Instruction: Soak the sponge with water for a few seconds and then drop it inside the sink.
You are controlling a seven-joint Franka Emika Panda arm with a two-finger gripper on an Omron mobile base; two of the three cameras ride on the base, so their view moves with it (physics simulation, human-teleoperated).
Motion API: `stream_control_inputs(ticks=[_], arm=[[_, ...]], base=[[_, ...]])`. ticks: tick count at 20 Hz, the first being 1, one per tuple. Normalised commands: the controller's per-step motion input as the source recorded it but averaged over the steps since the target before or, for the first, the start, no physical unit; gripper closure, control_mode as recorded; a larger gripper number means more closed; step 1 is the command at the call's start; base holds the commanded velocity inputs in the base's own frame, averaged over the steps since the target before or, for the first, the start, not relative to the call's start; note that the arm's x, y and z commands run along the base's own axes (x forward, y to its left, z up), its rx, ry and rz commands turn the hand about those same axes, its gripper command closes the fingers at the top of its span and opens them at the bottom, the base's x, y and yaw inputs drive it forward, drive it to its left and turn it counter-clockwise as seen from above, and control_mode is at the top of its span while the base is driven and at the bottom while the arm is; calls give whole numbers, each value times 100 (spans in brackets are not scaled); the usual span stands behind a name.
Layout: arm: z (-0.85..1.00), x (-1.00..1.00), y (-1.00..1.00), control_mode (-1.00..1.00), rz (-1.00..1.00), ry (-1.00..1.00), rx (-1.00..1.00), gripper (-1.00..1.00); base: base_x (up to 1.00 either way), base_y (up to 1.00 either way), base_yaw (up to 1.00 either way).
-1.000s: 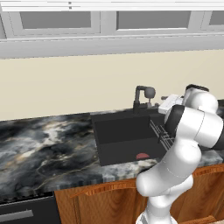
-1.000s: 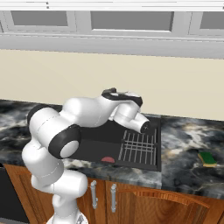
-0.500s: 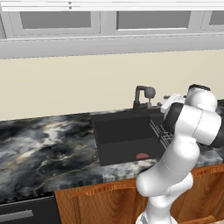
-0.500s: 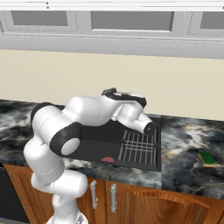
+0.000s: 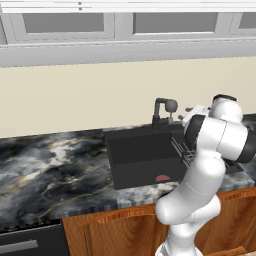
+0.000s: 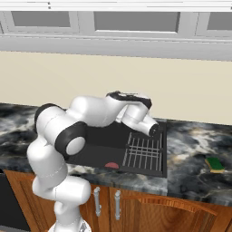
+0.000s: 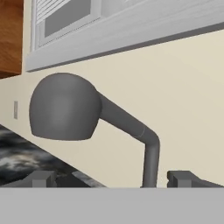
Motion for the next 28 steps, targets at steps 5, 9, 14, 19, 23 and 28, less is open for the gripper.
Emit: stream_control_inputs(ticks=[5,9,14,19,23,28], arm=[[-5,16,0,-100,-1,0,0,-100],[-17,4,0,-100,-1,0,0,-100],[-17,4,0,-100,0,0,0,-100],[-1,8,0,-100,0,0,0,-100],[0,16,0,-100,-2,0,0,-100],[-4,22,0,-100,-4,0,0,-100]], base=[[0,0,0],[0,0,0],[0,0,0],[0,0,0],[0,0,0],[0,0,0]])
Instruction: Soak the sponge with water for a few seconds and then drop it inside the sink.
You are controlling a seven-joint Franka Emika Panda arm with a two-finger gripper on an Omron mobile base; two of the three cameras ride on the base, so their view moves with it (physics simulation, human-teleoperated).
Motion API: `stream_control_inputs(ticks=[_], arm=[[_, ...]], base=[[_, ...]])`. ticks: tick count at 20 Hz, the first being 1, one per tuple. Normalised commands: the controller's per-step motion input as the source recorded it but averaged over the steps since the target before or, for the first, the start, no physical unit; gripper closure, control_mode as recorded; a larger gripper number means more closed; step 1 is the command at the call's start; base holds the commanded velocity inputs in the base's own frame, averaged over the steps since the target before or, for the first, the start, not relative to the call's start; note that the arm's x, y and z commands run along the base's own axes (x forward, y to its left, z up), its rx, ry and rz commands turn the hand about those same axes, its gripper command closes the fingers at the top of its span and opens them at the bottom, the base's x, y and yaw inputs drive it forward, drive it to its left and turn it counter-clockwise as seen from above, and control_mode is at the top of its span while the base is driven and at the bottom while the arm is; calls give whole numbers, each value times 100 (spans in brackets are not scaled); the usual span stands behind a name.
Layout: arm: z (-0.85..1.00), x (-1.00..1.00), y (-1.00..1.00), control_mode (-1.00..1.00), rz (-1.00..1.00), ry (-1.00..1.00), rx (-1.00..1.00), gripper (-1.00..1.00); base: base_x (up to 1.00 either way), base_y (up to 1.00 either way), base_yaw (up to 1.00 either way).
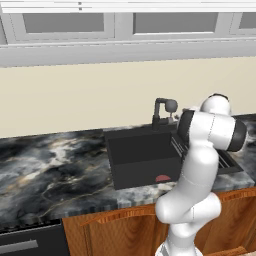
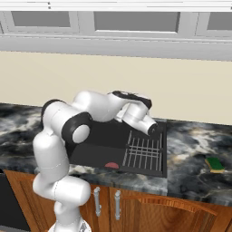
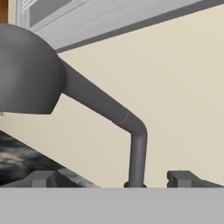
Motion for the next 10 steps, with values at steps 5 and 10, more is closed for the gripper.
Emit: stream_control_inputs(ticks=[5,10], arm=[[-14,30,0,-100,-3,0,0,-100],[-13,17,0,-100,-1,0,0,-100]], base=[[0,0,0],[0,0,0]])
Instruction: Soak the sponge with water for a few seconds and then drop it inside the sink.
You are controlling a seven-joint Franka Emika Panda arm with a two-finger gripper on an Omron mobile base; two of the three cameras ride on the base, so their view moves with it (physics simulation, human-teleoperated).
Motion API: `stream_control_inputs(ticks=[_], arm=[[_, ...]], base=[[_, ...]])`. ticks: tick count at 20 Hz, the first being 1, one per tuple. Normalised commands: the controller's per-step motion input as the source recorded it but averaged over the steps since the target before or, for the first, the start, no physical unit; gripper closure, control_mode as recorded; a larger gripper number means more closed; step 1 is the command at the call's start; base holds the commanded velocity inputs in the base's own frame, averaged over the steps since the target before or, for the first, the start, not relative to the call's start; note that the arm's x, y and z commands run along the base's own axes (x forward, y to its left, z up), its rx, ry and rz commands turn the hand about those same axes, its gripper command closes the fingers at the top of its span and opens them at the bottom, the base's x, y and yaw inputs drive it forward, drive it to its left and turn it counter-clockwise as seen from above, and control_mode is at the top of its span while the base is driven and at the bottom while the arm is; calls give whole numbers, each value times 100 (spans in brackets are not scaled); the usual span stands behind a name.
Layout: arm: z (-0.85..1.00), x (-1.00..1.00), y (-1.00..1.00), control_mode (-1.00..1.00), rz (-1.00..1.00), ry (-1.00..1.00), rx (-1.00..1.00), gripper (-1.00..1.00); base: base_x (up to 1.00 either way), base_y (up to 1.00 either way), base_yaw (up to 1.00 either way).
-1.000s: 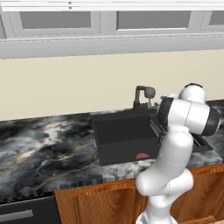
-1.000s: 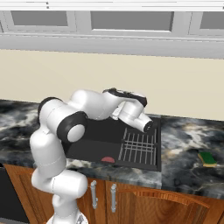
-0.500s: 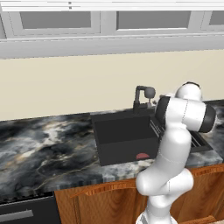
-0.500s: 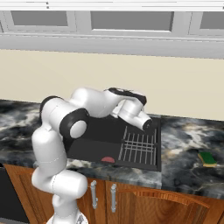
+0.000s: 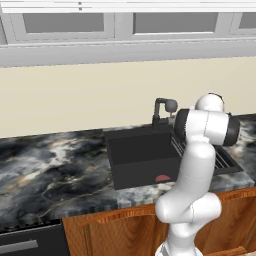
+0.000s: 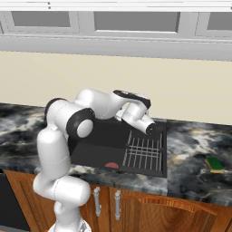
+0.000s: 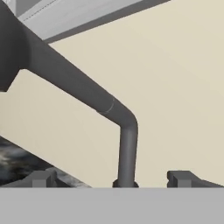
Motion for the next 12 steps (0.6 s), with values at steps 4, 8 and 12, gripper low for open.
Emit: stream_control_inputs(ticks=[4,8,12], arm=[[-14,11,0,-100,0,0,0,-100],[-6,17,-6,-100,0,0,0,-100],[-1,26,-9,-100,-1,0,0,-100]], base=[[0,0,0],[0,0,0],[0,0,0]])
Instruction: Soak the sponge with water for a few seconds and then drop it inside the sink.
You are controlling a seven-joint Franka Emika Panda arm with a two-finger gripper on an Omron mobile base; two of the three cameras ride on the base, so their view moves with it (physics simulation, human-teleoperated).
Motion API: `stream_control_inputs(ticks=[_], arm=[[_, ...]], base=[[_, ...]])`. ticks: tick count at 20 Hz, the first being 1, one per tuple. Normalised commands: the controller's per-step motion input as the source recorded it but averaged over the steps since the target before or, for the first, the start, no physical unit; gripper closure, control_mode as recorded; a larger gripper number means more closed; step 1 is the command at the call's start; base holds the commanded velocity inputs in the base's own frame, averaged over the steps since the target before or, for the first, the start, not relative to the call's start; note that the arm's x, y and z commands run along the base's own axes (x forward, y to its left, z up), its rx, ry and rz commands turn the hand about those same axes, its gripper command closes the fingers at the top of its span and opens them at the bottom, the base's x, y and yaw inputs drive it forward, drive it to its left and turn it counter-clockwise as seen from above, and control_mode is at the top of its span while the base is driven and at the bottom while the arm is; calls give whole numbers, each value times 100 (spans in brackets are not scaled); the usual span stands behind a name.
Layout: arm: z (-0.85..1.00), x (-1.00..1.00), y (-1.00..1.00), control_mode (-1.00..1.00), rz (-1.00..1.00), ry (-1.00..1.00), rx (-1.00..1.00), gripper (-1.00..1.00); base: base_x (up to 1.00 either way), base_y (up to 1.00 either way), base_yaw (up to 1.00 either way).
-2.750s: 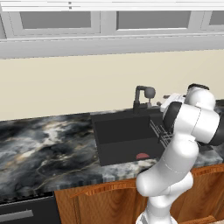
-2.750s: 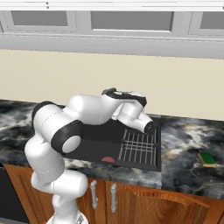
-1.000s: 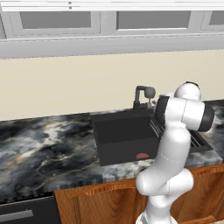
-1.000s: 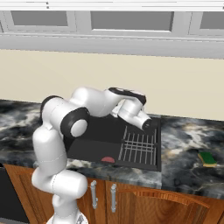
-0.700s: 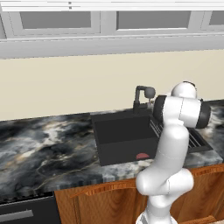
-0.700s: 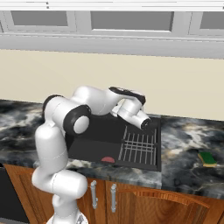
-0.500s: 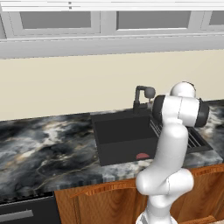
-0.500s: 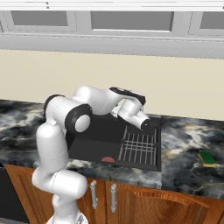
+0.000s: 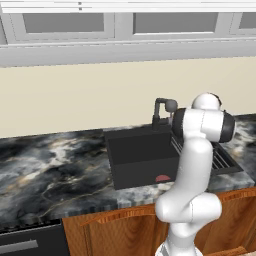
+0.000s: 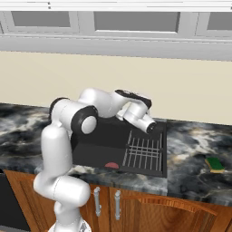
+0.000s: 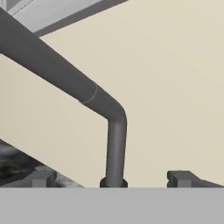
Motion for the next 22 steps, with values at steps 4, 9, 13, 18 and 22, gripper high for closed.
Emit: stream_control_inputs(ticks=[4,9,13,18,22], arm=[[-6,24,-9,-100,-2,0,0,-100],[-14,16,-1,-100,-1,0,0,-100],[-21,17,0,-100,0,0,0,-100],[-19,15,0,-100,0,0,0,-100],[-14,19,0,-100,-1,0,0,-100]], base=[[0,0,0],[0,0,0],[0,0,0],[0,0,0],[0,0,0]])
